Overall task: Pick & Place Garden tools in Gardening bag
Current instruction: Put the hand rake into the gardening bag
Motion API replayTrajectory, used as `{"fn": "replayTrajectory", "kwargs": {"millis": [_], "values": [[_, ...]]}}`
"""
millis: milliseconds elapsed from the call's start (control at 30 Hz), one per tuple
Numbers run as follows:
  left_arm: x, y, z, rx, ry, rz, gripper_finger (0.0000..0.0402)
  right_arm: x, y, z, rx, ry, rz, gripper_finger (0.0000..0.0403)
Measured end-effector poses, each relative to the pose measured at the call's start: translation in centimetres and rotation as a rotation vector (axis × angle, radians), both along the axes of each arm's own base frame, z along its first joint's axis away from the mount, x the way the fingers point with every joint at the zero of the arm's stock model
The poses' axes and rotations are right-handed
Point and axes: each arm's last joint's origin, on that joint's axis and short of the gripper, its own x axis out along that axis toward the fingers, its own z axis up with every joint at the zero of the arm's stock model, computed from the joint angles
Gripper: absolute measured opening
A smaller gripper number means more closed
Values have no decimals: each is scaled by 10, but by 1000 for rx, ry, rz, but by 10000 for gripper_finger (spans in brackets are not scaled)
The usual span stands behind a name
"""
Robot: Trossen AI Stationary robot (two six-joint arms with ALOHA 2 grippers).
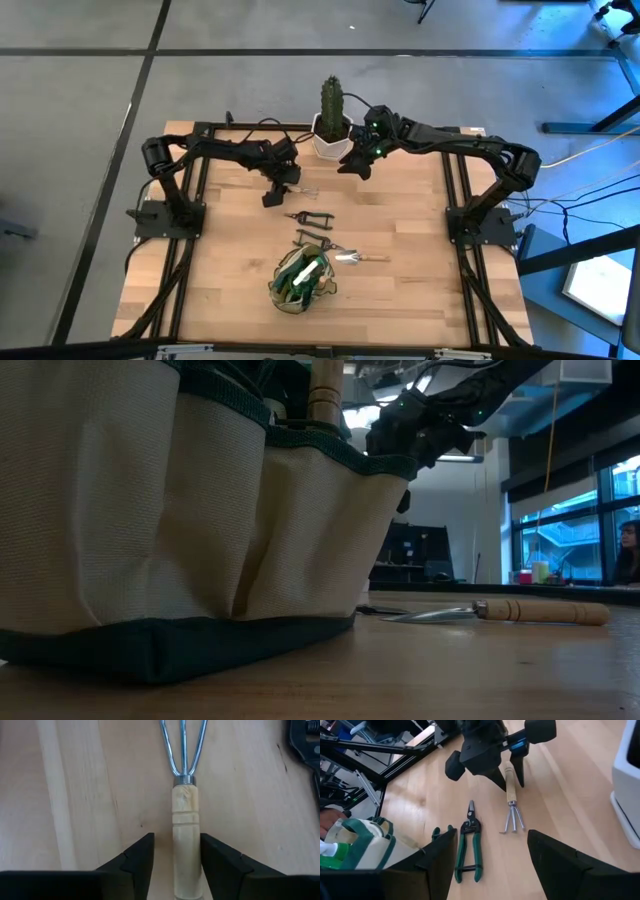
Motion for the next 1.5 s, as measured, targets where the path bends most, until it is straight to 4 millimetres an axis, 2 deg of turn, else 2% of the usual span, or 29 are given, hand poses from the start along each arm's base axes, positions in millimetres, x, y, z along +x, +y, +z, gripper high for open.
{"fn": "replayTrajectory", "kwargs": {"millis": [400, 667, 800, 1033, 1267, 1500], "values": [[0, 0, 0, -40, 5, 103, 67, 0, 0, 0, 15, 5, -11, 244], [-5, -2, 14, -60, -15, 218, 64, 2, 5, 0, 38, 11, -10, 244], [-8, -4, 30, -87, -61, 257, 64, 4, 9, 0, 49, 13, -2, 244], [-16, -11, 73, -163, -234, 327, 64, 8, 18, 2, 92, -16, 66, 244], [-26, -21, 111, -329, -405, 378, 64, 11, 29, 4, 187, -40, 166, 244], [-26, -33, 143, -482, -593, 386, 64, 15, 48, 7, 326, -63, 334, 244]]}}
